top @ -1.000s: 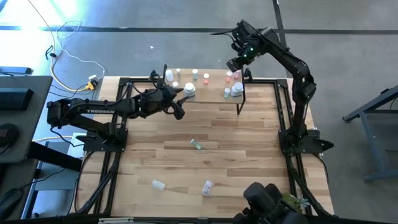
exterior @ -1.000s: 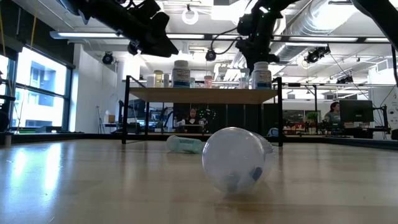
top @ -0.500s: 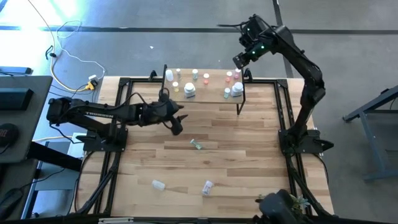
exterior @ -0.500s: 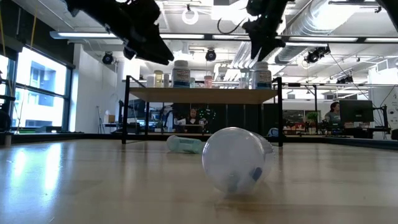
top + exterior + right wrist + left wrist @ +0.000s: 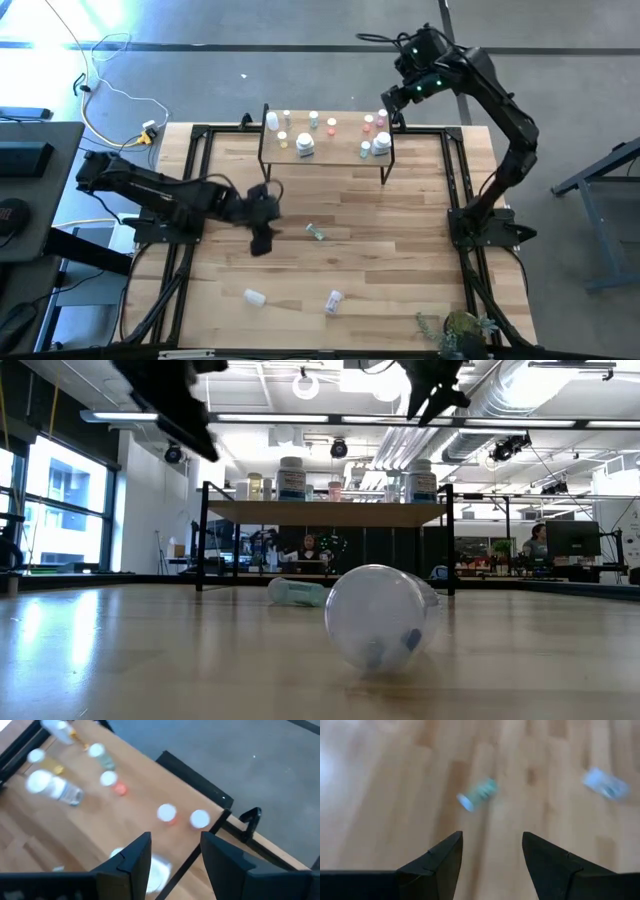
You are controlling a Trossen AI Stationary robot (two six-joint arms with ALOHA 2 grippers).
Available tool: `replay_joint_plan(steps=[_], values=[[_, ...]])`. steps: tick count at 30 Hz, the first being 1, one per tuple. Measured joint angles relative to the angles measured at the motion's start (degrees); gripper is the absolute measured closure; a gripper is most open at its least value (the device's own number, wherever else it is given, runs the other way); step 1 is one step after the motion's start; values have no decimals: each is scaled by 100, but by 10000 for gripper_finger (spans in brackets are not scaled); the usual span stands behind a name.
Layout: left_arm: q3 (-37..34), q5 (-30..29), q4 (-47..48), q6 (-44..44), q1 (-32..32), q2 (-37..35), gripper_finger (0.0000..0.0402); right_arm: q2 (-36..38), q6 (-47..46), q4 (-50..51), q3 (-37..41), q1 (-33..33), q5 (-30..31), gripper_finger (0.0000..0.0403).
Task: Pick and place medicine bottles onto shelf by color
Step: Put the white pill bottle on the shelf
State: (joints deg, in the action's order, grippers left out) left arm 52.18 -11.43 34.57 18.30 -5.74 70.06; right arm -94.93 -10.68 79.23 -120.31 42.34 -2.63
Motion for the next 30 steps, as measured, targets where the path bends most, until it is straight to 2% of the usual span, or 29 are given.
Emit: replay_joint_plan(steps=[7, 14, 20, 26, 30], values=[[0, 36, 559, 714, -1242, 0, 206, 130, -342, 339, 0, -505, 2, 241], [4, 114, 576, 691, -2231, 266, 206, 130, -460, 594, 0, -1030, 2, 241], [4, 426, 508, 887, -2632, 755, 206, 130, -601, 593, 0, -1441, 2, 241], [4, 888, 318, 1006, -2744, 1308, 206, 130, -743, 591, 0, -1760, 2, 241], [2, 968, 188, 991, -2814, 1632, 206, 130, -767, 591, 0, -1917, 4, 241]])
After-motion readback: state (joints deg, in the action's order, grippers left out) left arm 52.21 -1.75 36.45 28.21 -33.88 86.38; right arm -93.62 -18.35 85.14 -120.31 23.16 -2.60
